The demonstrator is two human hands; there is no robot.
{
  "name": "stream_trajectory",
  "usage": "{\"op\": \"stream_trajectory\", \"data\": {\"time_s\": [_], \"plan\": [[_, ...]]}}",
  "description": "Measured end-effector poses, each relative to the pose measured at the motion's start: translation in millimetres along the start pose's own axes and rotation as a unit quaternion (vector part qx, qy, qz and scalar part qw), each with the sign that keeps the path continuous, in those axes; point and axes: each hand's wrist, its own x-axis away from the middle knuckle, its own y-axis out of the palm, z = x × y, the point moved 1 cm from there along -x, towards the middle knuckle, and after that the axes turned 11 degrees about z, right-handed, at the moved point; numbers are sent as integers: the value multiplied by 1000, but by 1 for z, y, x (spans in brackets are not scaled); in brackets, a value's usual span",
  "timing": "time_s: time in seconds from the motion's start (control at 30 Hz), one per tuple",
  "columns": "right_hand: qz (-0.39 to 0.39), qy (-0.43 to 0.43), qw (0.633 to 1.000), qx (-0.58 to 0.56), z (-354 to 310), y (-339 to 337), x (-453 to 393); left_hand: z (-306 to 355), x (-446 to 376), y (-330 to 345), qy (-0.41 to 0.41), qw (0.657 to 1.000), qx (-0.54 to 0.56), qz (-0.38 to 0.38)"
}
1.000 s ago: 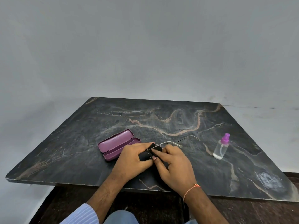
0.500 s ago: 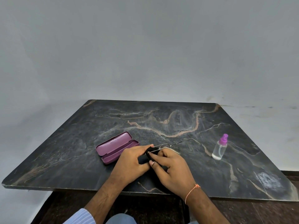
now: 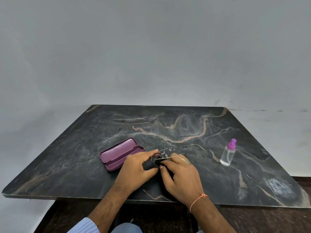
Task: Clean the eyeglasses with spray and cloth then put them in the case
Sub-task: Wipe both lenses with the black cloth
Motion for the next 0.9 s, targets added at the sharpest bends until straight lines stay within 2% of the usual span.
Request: {"op": "stream_trajectory", "data": {"time_s": [0.23,0.47,0.73,0.9], "plan": [[-31,-5,993,-114,3,0,-3,0,0,-1,2,1000,8,1],[-13,15,1000,-7,5,8,-4,0,0,1,10,1000,5,6],[-23,-7,993,-112,4,2,-2,-3,0,-1,2,1000,-1,7],[-17,-3,998,-56,5,6,-3,1,2,0,23,1000,-2,1]]}}
